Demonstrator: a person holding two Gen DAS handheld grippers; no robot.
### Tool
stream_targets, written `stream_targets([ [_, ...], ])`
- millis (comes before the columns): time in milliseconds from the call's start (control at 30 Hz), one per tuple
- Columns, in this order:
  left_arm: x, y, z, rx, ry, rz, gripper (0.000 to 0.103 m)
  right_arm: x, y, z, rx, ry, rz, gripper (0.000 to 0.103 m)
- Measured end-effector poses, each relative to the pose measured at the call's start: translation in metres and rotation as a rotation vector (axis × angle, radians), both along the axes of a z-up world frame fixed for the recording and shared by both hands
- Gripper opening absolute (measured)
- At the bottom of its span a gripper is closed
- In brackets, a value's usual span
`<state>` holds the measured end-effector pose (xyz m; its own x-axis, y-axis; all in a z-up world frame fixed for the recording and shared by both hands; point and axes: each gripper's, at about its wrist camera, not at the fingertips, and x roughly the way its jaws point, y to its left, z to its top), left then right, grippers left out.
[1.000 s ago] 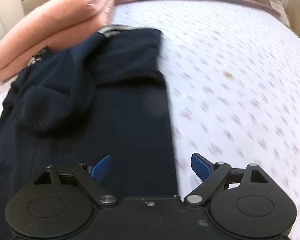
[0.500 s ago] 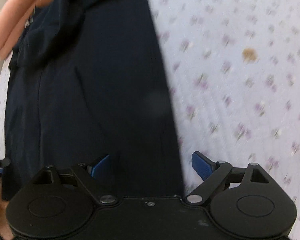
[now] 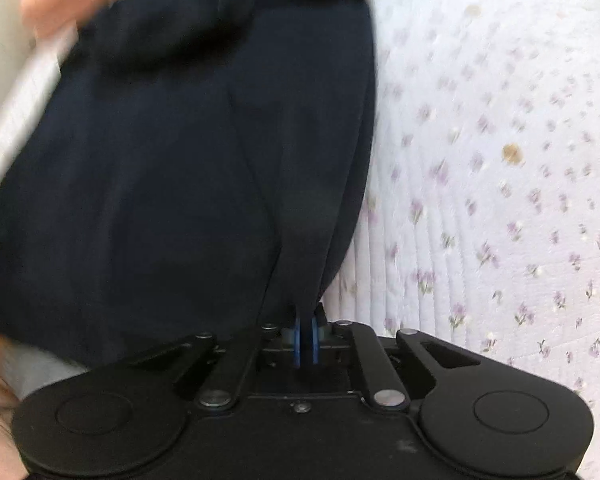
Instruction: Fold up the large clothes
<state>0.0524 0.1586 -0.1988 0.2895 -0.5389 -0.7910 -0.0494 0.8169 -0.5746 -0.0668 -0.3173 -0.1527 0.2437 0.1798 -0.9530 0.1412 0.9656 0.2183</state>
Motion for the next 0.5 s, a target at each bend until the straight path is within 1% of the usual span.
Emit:
stream_targets([
  [33,-0.002,0.004,0.005,0.005,-0.015,-0.002,0.009,-0.004,-0.007,0.009,0.045,-0.045,-0.047,0.007],
  [67,-0.004,0.007,0.006,0.003,-0.010,-0.007,0.009,-0.008,-0.013,0.015,0.081,-0.070,-0.081,0.007],
  [100,-0.005,0.009,0.004,-0.004,0.006,-0.014,0.010,-0.010,-0.017,0.018,0.103,-0.070,-0.095,0.007],
  [167,-0.009,0.007,-0.007,-0.015,0.068,-0.021,0.011,-0.010,-0.017,0.014,0.115,-0.026,-0.098,0.008],
  [233,-0.013,0.003,-0.006,0.030,0.054,-0.057,0.015,-0.007,-0.014,0.001,0.102,0.042,-0.090,0.015],
  [267,-0.013,0.000,-0.005,0.042,0.064,-0.079,0.025,-0.004,-0.012,-0.006,0.084,0.071,-0.085,0.019],
  [300,-0.012,-0.005,-0.004,0.045,0.076,-0.096,0.036,0.003,-0.010,-0.012,0.072,0.105,-0.066,0.030],
  [333,-0.012,-0.009,-0.005,0.054,0.081,-0.120,0.038,0.009,-0.005,-0.016,0.051,0.142,-0.055,0.053],
  [367,-0.011,-0.014,-0.007,0.080,0.084,-0.140,0.039,0.013,-0.003,-0.020,0.031,0.178,-0.040,0.063],
  [400,-0.010,-0.019,-0.008,0.107,0.089,-0.150,0.039,0.021,0.002,-0.028,0.011,0.227,-0.001,0.077],
  [433,-0.010,-0.023,-0.010,0.135,0.095,-0.163,0.039,0.031,0.009,-0.034,0.003,0.273,0.037,0.087],
  [467,-0.006,-0.031,-0.010,0.154,0.099,-0.178,0.039,0.038,0.014,-0.041,-0.002,0.329,0.070,0.090],
  [500,-0.006,-0.034,-0.010,0.169,0.100,-0.195,0.038,0.042,0.017,-0.047,-0.008,0.358,0.090,0.092],
])
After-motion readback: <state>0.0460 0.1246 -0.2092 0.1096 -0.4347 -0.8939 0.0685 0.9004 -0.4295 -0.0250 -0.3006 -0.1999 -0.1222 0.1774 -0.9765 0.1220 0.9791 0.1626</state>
